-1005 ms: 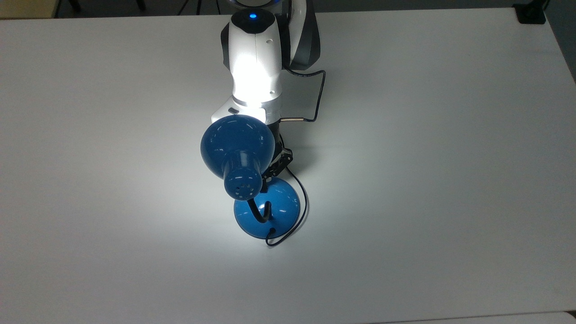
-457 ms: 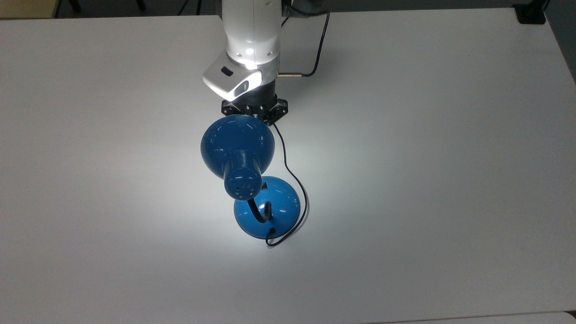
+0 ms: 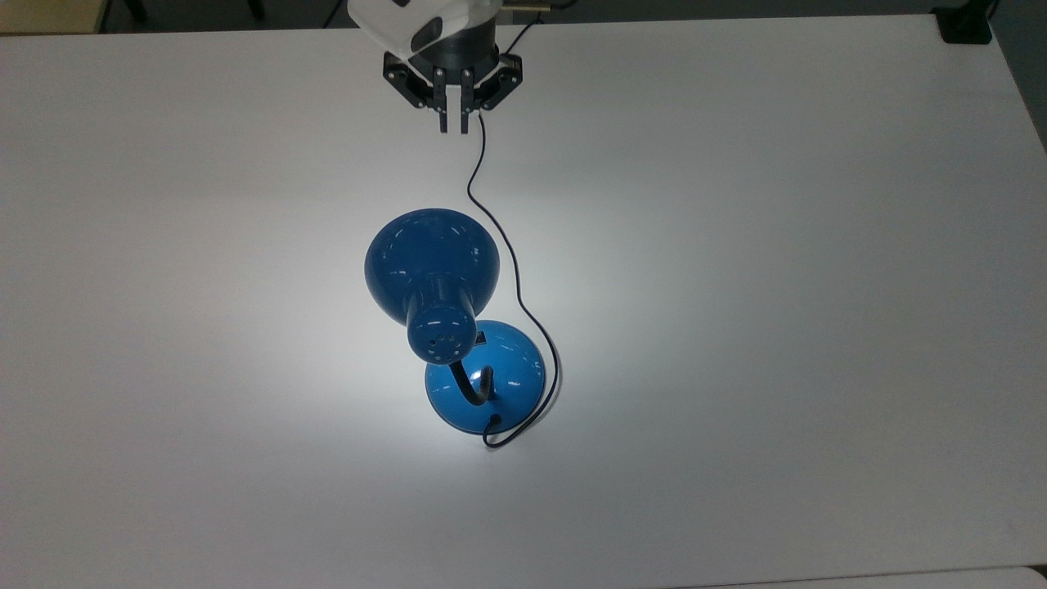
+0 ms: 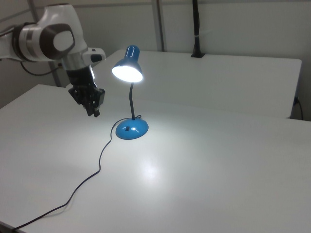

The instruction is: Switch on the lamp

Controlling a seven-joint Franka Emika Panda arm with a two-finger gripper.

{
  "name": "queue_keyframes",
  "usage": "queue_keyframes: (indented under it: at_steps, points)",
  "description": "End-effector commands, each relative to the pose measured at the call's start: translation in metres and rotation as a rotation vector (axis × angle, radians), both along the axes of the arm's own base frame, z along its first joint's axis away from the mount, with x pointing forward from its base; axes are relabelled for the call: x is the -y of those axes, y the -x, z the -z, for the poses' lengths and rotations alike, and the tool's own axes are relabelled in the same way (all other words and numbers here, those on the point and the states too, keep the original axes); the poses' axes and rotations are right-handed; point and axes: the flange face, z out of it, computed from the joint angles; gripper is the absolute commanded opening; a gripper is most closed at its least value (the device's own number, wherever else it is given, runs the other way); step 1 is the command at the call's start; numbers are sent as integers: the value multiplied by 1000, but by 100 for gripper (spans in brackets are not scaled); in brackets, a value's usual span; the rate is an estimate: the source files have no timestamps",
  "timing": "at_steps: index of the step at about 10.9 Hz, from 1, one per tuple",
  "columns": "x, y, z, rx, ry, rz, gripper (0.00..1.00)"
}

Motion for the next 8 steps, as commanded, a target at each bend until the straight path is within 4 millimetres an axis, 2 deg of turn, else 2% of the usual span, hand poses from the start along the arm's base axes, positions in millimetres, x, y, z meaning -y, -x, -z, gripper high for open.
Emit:
queue_keyframes:
  at_steps: [1, 2, 3, 4, 8]
  points:
    - [3, 13, -51, -45, 13, 2, 88]
    - [4, 16, -58, -39, 14, 4, 100]
    - [8, 23, -68, -32, 14, 3, 100]
    - [13, 25, -70, -33, 14, 11, 100]
    - [18, 21, -84, 3, 8, 19, 100]
